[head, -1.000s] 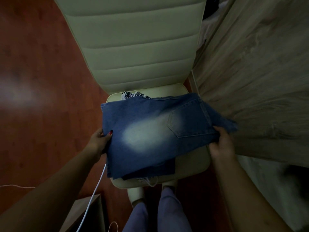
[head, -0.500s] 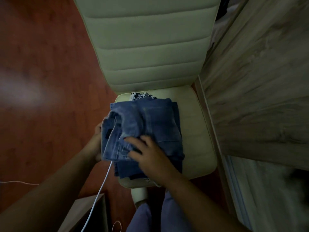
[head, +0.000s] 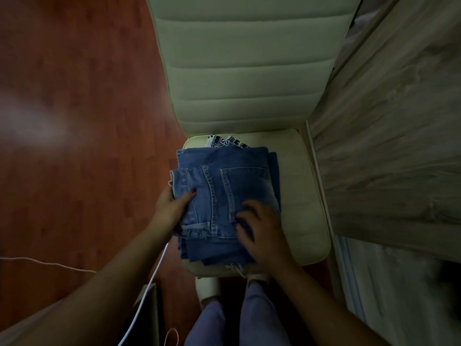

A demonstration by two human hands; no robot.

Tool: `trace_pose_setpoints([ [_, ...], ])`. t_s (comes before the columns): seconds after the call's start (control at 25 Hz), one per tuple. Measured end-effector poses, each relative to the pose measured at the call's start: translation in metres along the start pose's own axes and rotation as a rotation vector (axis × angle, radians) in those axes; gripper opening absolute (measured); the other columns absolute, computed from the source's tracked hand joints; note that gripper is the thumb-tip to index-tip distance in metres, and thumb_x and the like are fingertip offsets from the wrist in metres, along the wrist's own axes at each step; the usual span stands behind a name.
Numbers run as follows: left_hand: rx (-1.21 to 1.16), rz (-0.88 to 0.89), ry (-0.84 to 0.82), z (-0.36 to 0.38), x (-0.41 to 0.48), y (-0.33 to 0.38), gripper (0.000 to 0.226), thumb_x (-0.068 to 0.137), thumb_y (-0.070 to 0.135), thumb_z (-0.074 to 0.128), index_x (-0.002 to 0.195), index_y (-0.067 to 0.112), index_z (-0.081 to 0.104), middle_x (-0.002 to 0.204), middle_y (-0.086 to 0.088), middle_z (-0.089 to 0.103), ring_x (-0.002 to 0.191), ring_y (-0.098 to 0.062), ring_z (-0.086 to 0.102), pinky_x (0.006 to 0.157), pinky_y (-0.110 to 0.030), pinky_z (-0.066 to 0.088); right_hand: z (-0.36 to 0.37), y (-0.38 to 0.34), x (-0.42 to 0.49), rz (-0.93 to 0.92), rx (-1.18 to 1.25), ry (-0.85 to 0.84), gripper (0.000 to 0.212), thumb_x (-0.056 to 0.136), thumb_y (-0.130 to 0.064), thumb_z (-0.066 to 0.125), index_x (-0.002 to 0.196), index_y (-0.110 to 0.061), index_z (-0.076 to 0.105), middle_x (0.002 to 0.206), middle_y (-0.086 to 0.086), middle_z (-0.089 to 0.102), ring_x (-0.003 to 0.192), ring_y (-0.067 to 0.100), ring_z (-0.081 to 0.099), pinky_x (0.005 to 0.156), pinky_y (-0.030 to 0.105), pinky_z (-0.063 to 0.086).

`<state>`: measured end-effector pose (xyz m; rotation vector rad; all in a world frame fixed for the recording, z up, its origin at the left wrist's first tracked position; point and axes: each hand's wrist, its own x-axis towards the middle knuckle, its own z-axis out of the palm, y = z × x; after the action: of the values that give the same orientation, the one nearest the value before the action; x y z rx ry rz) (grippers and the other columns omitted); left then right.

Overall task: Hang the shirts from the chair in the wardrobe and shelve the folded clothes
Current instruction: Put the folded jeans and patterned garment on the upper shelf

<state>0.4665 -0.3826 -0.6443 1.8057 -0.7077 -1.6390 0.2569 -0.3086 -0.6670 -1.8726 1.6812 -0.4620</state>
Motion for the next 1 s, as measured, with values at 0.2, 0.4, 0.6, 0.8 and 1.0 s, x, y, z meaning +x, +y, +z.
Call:
trace_pose_setpoints([
  [0.2, -0.270, -0.132, -0.335, -0.020, 0.015, -0.006, 0.034, 0.090, 0.014, 0.053, 0.124, 0.015, 0.055, 0.118, -0.010, 0.068, 0.103, -0.027, 0.067, 0.081, -0.038, 0.059, -0.028, 0.039, 0.031, 0.896, 0.508, 0.112, 0.090, 0.071, -0.044, 0.077, 0.140, -0.009, 0.033, 0.139, 0.010, 0.040, 0.121, 0.025, 0.045, 0.100, 0.039, 0.045],
  [0.4, 0.103, -0.100, -0.053, -0.024, 0.038, -0.028, 0.046, 0.088, 0.016, 0.064, 0.129, 0.010, 0.044, 0.125, -0.011, 0.060, 0.105, -0.028, 0.063, 0.083, -0.042, 0.055, -0.022, 0.055, 0.045, 0.883, 0.606, -0.103, 0.120, 0.025, -0.078, 0.078, 0.119, -0.007, 0.059, 0.120, 0.007, 0.062, 0.099, 0.016, 0.062, 0.082, 0.026, 0.055],
  [0.6, 0.028, -0.189, -0.059, -0.021, 0.038, -0.033, 0.049, 0.080, 0.025, 0.072, 0.120, 0.007, 0.050, 0.116, -0.013, 0.066, 0.101, -0.030, 0.067, 0.087, -0.048, 0.054, -0.005, 0.042, 0.046, 0.856, 0.620, 0.067, 0.087, 0.045, -0.056, 0.087, 0.112, -0.008, 0.058, 0.113, 0.006, 0.064, 0.096, 0.021, 0.064, 0.080, 0.033, 0.058],
  [0.8, 0.011, -0.198, -0.059, -0.027, 0.042, -0.042, 0.048, 0.085, 0.015, 0.067, 0.129, 0.010, 0.048, 0.125, -0.015, 0.062, 0.107, -0.033, 0.063, 0.092, -0.053, 0.051, -0.021, 0.009, 0.051, 0.740, 0.806, -0.209, 0.078, 0.075, -0.031, 0.076, 0.140, -0.026, 0.034, 0.125, -0.009, 0.049, 0.110, 0.013, 0.052, 0.094, 0.027, 0.044],
  [1.0, -0.025, -0.186, -0.155, -0.028, 0.032, -0.037, 0.053, 0.079, 0.021, 0.068, 0.128, 0.013, 0.052, 0.127, -0.013, 0.062, 0.109, -0.032, 0.063, 0.091, -0.050, 0.051, -0.041, 0.003, 0.031, 0.666, 1.042, -0.222, 0.070, 0.082, -0.008, 0.064, 0.141, -0.033, 0.036, 0.126, -0.012, 0.056, 0.109, 0.013, 0.058, 0.088, 0.027, 0.048],
])
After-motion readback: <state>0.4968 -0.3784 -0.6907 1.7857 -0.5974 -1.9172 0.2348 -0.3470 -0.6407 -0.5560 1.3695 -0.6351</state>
